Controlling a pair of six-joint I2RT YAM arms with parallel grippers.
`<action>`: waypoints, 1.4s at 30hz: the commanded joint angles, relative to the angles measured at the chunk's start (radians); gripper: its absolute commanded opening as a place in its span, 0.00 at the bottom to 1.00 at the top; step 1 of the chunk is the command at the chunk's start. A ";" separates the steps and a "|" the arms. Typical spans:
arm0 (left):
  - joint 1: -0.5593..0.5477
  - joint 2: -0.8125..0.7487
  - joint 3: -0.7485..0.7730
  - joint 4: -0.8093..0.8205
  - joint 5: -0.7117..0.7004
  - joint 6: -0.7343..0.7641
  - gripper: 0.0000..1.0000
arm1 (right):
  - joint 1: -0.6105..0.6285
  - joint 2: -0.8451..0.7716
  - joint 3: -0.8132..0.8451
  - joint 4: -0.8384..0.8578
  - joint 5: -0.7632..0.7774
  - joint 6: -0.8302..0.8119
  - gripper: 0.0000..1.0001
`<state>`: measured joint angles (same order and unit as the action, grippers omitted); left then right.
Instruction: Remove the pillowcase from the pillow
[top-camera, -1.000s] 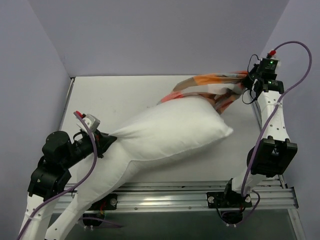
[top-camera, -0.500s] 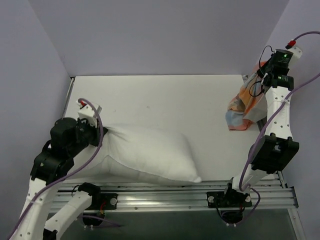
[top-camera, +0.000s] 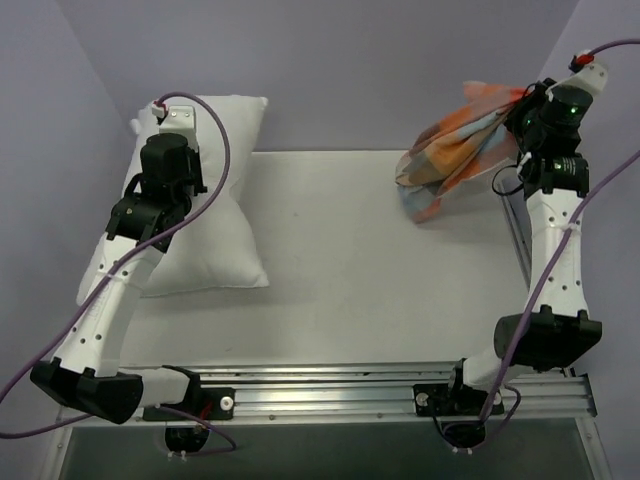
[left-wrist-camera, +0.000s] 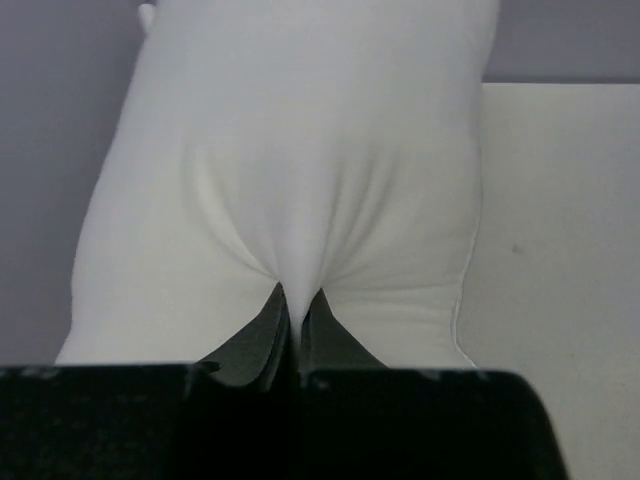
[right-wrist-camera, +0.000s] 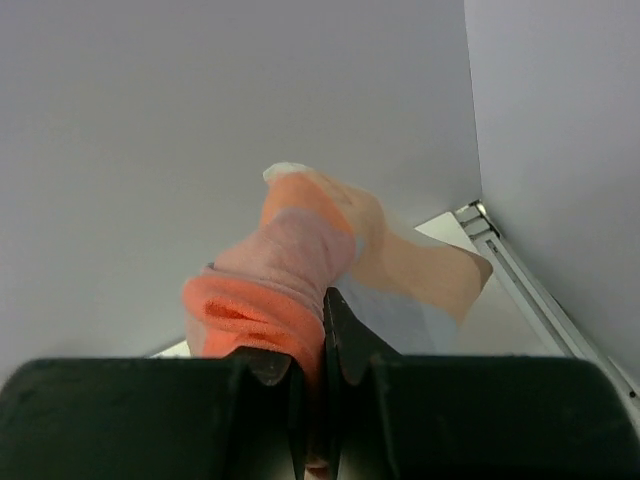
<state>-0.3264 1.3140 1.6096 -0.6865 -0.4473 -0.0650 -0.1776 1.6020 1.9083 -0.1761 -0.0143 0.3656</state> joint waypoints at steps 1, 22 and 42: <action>0.004 -0.093 -0.042 0.249 -0.036 0.022 0.02 | 0.032 -0.161 -0.219 0.118 -0.027 0.009 0.01; -0.010 -0.223 -0.556 0.125 0.326 -0.314 0.31 | 0.102 -0.493 -1.273 0.175 -0.070 0.190 0.64; -0.007 -0.614 0.015 -0.160 -0.011 -0.138 0.94 | 0.109 -0.873 -0.476 -0.325 0.301 -0.069 1.00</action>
<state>-0.3328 0.7433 1.5723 -0.7914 -0.3695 -0.2684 -0.0711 0.7734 1.3464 -0.4274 0.1661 0.3893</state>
